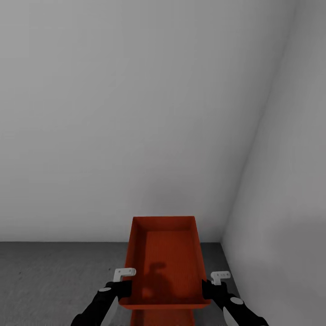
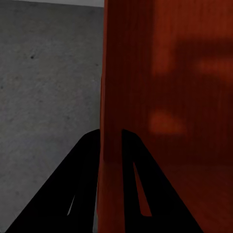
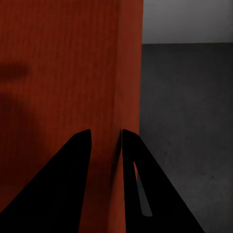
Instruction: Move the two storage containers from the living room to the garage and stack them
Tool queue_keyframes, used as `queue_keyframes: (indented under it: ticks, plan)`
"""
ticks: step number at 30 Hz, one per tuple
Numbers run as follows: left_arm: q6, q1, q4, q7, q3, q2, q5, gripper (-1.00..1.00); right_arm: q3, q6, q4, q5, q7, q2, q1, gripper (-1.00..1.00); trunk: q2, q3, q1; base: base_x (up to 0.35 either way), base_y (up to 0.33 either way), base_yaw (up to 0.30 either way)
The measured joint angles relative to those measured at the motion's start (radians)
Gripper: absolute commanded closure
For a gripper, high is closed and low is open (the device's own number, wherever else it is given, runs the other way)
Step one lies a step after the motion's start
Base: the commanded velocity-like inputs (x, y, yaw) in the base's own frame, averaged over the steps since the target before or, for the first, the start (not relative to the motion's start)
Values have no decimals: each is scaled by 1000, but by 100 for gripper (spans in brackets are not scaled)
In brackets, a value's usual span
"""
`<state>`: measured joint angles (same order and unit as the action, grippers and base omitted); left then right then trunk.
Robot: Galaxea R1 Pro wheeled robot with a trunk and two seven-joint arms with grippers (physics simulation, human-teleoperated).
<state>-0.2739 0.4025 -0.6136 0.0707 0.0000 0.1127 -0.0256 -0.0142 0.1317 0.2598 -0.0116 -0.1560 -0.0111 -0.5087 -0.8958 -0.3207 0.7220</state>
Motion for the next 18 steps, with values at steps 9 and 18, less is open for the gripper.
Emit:
queue_keyframes:
  ticks: [9, 18]
  plan:
    - [0, 0, 0, 0, 0, 0, 0, 100, 0, 0, 0, 0, 0, 0, 0, 100, -63, -43, 35, 0, 0, 0]
    - [0, 0, 0, 0, -2, -3, -4, 100, 1, 1, 0, 0, 3, -2, 0, 100, -126, -82, 69, 0, 0, 0]
